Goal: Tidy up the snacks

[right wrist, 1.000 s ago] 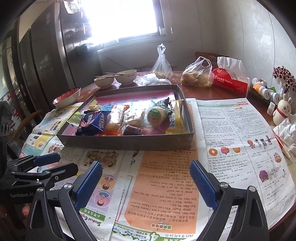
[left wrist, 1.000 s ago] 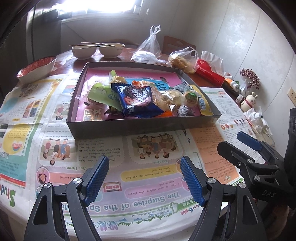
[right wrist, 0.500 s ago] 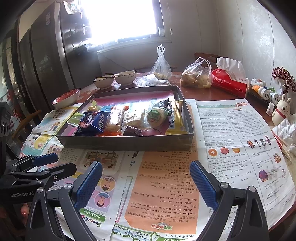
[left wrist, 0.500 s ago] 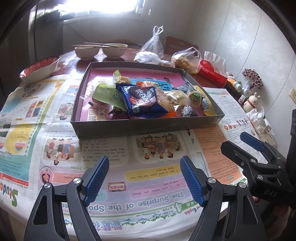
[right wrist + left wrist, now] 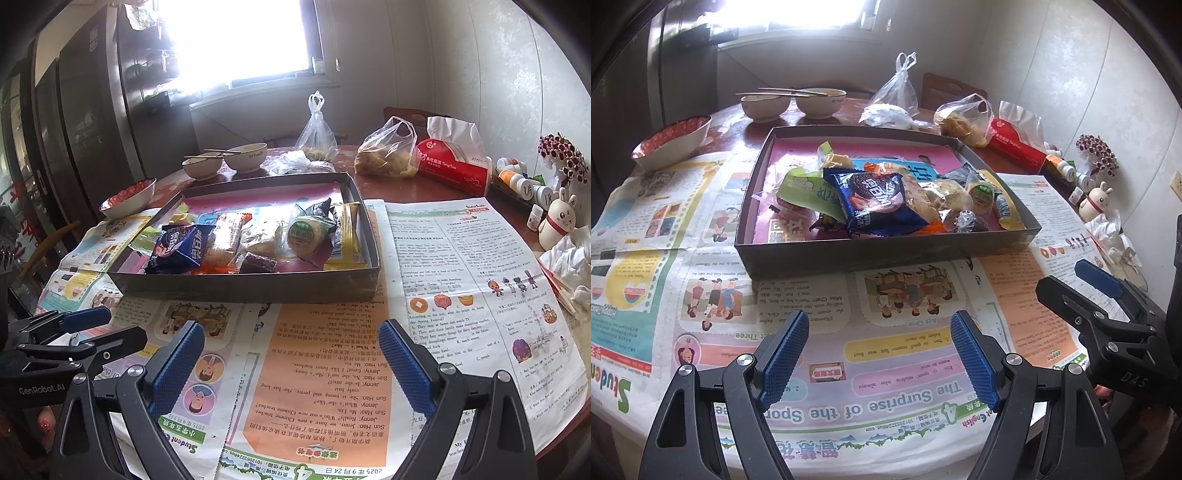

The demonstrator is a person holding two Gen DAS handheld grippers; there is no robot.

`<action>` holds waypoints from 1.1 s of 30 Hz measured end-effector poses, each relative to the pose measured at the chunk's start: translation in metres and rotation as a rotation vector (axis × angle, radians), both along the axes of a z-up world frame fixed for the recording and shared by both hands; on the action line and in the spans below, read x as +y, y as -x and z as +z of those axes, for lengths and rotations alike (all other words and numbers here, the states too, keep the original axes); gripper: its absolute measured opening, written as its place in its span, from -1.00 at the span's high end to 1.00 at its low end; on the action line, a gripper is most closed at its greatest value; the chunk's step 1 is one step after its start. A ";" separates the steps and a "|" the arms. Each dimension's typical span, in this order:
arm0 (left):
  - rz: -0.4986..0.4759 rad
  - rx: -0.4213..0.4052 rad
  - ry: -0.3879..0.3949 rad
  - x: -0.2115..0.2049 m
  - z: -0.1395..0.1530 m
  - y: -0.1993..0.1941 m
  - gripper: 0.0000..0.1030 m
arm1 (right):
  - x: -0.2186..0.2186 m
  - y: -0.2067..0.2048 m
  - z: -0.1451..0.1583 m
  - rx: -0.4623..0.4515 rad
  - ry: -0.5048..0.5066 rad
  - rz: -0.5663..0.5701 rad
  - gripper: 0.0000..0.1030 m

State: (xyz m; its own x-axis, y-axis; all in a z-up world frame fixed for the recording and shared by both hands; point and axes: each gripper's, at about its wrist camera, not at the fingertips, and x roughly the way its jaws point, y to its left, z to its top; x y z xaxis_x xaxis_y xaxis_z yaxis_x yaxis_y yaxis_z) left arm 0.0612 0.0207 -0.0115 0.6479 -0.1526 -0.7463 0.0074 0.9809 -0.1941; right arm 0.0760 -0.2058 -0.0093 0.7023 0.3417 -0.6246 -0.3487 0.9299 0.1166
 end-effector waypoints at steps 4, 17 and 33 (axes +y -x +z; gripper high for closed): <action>0.002 -0.008 -0.011 0.001 0.001 0.001 -0.56 | 0.000 0.000 -0.001 0.000 0.004 0.000 -0.86; 0.005 -0.008 -0.032 0.000 0.001 0.000 -0.56 | 0.002 0.001 -0.001 -0.005 0.013 0.000 -0.86; 0.019 -0.014 -0.058 0.001 0.000 0.001 -0.56 | 0.001 -0.001 -0.004 0.011 0.008 -0.009 -0.86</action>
State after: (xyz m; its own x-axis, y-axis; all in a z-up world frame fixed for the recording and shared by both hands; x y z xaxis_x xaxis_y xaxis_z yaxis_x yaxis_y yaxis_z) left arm 0.0601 0.0220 -0.0113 0.6606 -0.0969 -0.7444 -0.0092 0.9905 -0.1371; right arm 0.0769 -0.2051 -0.0133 0.6983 0.3303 -0.6350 -0.3388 0.9340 0.1133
